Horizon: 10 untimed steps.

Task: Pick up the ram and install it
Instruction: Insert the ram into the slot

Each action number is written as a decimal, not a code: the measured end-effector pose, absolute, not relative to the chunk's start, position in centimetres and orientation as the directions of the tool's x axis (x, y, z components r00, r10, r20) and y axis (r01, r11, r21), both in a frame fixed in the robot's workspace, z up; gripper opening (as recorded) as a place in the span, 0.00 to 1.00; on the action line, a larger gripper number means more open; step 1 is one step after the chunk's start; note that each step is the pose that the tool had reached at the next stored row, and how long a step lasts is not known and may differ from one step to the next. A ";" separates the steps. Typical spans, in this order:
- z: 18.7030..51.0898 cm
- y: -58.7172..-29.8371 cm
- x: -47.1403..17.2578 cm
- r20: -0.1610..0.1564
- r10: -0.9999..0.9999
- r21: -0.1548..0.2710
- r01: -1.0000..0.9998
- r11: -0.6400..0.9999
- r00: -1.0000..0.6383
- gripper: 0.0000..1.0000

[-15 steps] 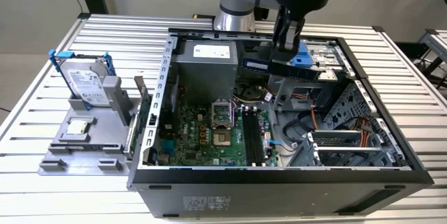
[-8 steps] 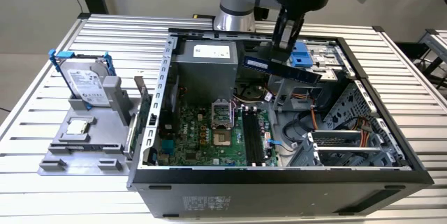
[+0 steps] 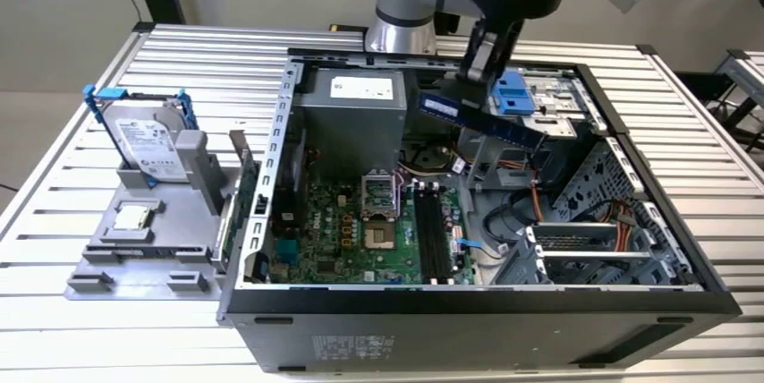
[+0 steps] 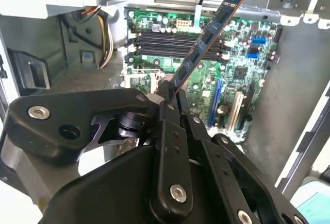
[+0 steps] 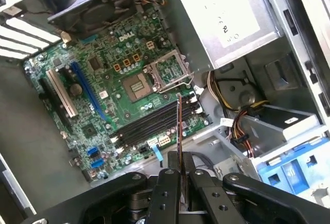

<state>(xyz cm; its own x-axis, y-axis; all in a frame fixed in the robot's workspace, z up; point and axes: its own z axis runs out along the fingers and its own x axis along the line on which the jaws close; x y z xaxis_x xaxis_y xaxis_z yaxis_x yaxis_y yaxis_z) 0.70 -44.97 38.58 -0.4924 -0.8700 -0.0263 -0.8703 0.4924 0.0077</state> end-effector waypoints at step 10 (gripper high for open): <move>38.6 -45.0 0.7 -0.026 -0.773 0.008 -0.774 0.633 -0.633 0.00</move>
